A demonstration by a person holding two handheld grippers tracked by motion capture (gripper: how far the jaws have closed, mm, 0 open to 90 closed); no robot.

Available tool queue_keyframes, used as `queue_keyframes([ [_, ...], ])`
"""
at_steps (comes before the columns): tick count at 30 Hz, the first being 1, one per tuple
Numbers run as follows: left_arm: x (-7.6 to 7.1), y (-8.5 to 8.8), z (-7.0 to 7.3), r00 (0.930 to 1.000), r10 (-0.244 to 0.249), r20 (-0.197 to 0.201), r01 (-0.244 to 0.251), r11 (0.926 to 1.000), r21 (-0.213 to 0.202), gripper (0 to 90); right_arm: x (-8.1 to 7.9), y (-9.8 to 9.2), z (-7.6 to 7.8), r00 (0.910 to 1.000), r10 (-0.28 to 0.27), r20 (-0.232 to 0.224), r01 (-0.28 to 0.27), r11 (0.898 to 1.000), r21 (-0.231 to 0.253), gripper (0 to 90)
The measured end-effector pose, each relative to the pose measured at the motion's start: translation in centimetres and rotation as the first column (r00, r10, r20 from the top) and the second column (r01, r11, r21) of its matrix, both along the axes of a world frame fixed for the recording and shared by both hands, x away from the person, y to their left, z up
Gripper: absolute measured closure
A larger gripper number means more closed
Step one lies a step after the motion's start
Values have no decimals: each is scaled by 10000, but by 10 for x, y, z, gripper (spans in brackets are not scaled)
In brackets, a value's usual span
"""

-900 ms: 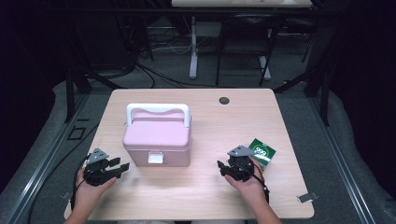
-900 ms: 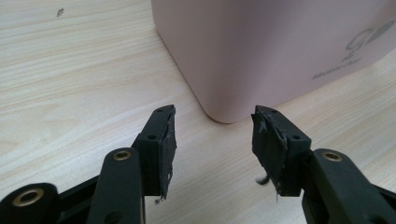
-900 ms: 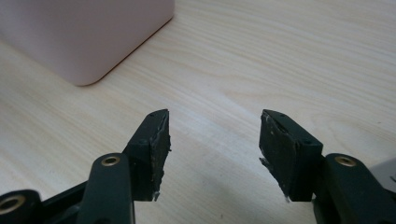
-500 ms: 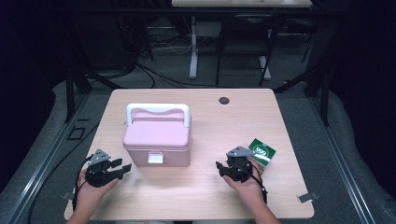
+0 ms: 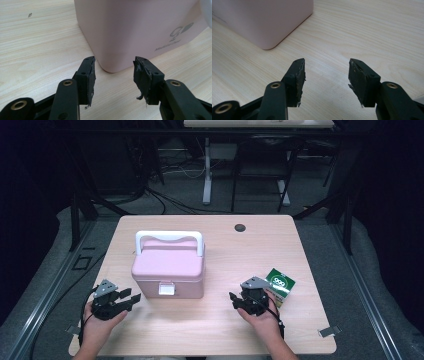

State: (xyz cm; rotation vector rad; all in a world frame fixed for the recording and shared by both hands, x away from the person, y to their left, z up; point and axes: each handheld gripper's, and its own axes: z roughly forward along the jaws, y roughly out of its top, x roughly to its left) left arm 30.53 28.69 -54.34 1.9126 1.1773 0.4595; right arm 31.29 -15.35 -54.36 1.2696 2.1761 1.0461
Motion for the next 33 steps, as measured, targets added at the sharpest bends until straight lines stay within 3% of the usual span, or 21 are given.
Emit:
queue_keyframes([
  [13,4,2,10,9999,112,-3,-112,9999,-101,576,3,5,4,9999,131,-56,-131,9999,-65,472],
  [19,7,7,22,9994,303,147,-300,9994,-195,626,5,9,14,9997,222,86,-224,9994,277,475],
  [23,11,9,30,9989,422,221,-417,9989,-234,661,8,11,20,10000,56,65,-59,9990,452,494],
  [25,16,10,35,9985,496,252,-491,9986,-201,676,13,12,23,9999,144,-95,-136,9970,759,521],
  [33,31,10,41,9977,638,209,-628,9970,-446,727,25,24,26,9996,268,-118,-256,9954,921,623],
])
